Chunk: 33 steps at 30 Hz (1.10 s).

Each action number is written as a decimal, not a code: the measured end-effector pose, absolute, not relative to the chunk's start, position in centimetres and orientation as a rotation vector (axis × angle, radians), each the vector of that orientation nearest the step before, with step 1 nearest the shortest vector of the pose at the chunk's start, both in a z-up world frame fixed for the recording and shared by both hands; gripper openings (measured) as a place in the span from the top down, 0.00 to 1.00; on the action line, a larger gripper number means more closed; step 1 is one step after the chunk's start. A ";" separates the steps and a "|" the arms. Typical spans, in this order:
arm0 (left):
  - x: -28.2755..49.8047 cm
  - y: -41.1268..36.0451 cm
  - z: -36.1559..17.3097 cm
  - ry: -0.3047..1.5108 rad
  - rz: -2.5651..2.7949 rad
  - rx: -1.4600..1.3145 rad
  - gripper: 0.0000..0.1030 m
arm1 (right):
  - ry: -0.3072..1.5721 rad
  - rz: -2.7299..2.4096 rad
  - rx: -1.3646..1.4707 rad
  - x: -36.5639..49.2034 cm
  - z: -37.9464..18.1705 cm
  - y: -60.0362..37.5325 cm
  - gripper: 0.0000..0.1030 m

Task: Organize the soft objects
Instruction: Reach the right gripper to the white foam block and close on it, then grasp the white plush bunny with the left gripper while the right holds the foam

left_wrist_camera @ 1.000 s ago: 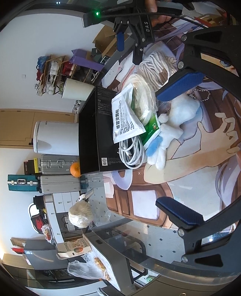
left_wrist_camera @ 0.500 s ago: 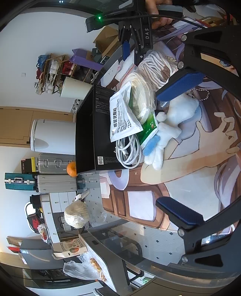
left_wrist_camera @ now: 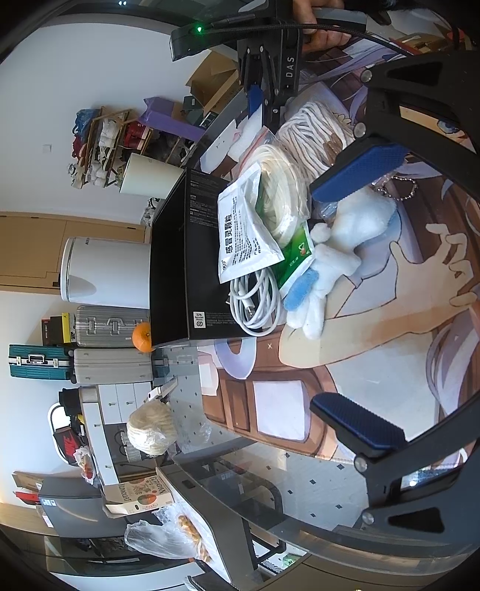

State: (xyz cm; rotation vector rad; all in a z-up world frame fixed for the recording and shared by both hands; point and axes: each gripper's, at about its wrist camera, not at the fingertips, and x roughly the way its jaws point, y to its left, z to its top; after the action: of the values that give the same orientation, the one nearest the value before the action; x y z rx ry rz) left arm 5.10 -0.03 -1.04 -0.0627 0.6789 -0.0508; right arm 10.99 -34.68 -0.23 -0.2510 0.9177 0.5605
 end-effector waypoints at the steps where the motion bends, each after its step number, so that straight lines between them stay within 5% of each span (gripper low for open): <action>1: 5.1 0.0 -1.0 0.680 -0.051 -0.062 0.00 | 0.911 0.554 -0.253 10.9 -0.1 -34.7 0.63; 33: 5.6 1.7 -2.2 0.819 0.023 -0.044 0.00 | 0.777 0.559 -0.232 6.8 4.2 -34.5 0.63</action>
State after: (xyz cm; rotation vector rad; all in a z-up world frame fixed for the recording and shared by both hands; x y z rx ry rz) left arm 5.58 1.68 -2.23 -0.0444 0.8185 0.0232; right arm 6.79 -34.48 4.22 -0.2319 0.7772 0.5590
